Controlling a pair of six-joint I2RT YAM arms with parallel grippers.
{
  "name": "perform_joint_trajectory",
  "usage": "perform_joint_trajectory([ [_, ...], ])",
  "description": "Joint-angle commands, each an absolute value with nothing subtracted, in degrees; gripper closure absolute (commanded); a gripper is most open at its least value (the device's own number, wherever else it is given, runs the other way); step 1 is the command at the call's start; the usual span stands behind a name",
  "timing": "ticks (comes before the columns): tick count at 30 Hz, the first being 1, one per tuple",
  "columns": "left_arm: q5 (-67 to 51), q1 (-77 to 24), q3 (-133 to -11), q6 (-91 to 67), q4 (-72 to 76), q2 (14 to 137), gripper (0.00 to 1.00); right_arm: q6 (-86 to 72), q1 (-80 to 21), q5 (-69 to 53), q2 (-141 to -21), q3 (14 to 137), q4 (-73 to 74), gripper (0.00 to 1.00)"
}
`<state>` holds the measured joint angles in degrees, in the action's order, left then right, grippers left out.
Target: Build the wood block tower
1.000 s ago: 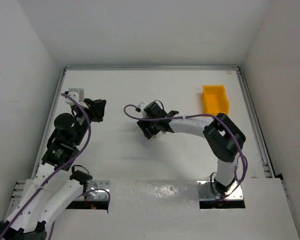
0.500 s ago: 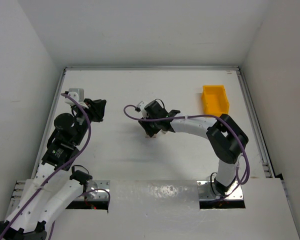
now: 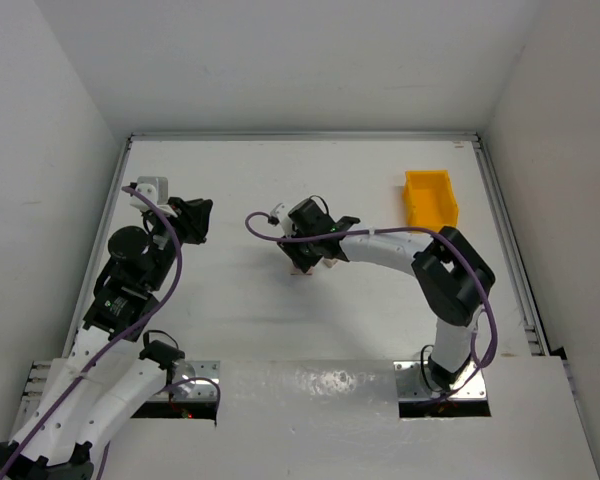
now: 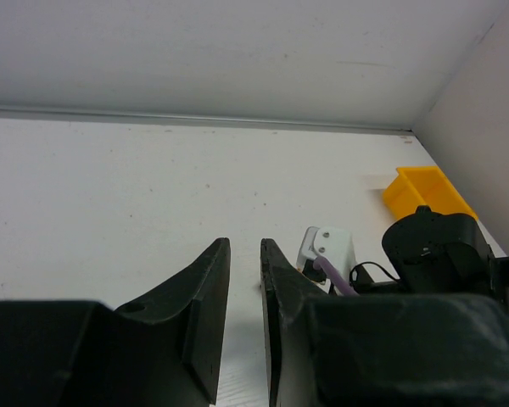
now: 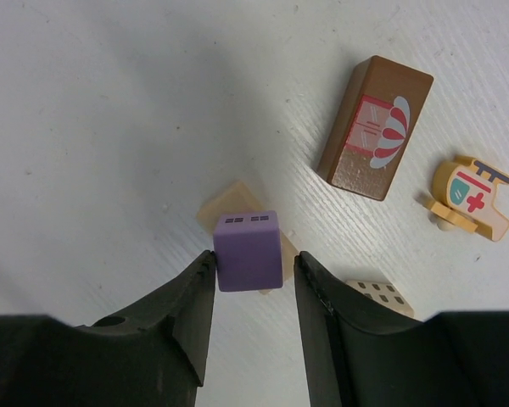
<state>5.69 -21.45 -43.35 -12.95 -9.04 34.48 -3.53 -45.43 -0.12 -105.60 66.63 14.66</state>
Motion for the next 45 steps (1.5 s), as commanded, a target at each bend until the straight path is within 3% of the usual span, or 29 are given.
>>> perform_joint_trajectory([
  [1, 5.0, -21.8, -43.4, -13.2, -6.7, 34.2, 0.81, -0.7, -44.9, -2.9, -106.3, 69.3, 15.2, 0.58],
  [8, 5.0, -21.8, -43.4, -13.2, -6.6, 34.3, 0.81, 3.1, -44.9, -3.1, -105.9, 69.3, 16.4, 0.58],
  [9, 5.0, -21.8, -43.4, -13.2, -6.7, 34.3, 0.81, 3.1, -44.9, -2.5, -105.4, 69.3, 16.6, 0.55],
  [10, 4.9, -21.8, -43.4, -13.1, -6.6, 34.3, 0.81, 3.1, -44.9, -2.4, -104.9, 69.2, 16.6, 0.46],
  [16, 4.9, -21.8, -43.5, -13.1, -6.6, 34.4, 0.81, 2.7, -44.9, -1.8, -100.8, 67.6, 15.8, 0.31],
  [20, 4.9, -21.8, -43.4, -13.1, -6.6, 34.4, 0.81, 1.1, -44.9, -2.8, -100.0, 66.6, 15.3, 0.35],
  [29, 4.8, -21.8, -43.4, -13.2, -6.6, 34.4, 0.81, 0.4, -44.9, -1.1, -103.5, 67.6, 15.7, 0.31],
  [45, 4.7, -21.8, -43.4, -13.1, -6.6, 34.5, 0.81, 0.4, -44.6, 4.2, -106.2, 69.2, 17.9, 0.37],
])
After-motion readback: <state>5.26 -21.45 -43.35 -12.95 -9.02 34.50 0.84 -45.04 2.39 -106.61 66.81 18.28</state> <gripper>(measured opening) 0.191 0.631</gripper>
